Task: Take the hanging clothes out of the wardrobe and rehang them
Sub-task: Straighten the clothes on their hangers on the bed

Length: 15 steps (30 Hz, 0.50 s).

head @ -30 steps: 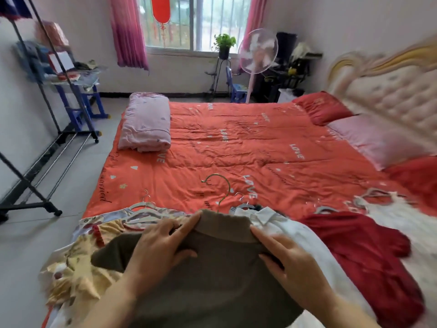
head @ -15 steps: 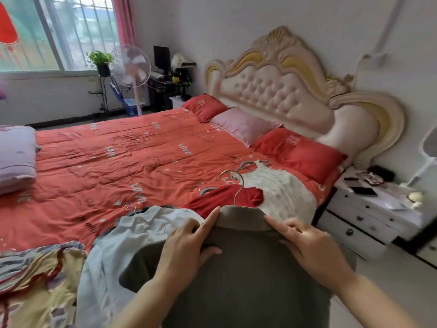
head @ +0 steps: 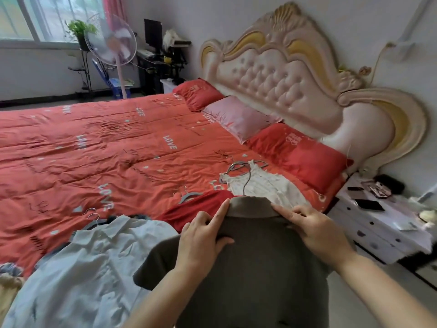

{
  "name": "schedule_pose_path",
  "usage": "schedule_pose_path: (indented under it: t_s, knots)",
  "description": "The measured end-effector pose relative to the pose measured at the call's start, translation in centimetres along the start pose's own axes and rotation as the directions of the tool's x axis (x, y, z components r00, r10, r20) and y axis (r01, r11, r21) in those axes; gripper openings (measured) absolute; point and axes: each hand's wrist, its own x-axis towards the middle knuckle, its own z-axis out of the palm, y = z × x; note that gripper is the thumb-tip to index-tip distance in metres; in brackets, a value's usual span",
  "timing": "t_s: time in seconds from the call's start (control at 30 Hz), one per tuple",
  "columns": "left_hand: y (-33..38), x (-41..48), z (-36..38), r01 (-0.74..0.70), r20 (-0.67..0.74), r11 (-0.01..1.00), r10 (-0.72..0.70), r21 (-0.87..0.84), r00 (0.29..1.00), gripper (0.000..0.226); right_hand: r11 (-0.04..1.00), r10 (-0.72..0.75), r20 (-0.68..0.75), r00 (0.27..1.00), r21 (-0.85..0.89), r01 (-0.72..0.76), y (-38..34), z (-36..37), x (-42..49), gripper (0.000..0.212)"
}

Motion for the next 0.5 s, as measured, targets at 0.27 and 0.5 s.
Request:
schedule_pose_path:
  t_s: [0.27,0.5]
  knots:
    - [-4.9,8.4,4.4,0.156,0.038,0.988,-0.157,0.017,0.987,0.089,0.997,-0.06,0.064,0.996,0.051,0.056,5.7,6.7,10.7,0.08]
    - [-10.0,13.8,8.1,0.335,0.068,0.936,-0.343,0.106,0.937,0.087,0.99,-0.097,0.224,0.97,0.121,0.071,9.3,14.2,19.8,0.07]
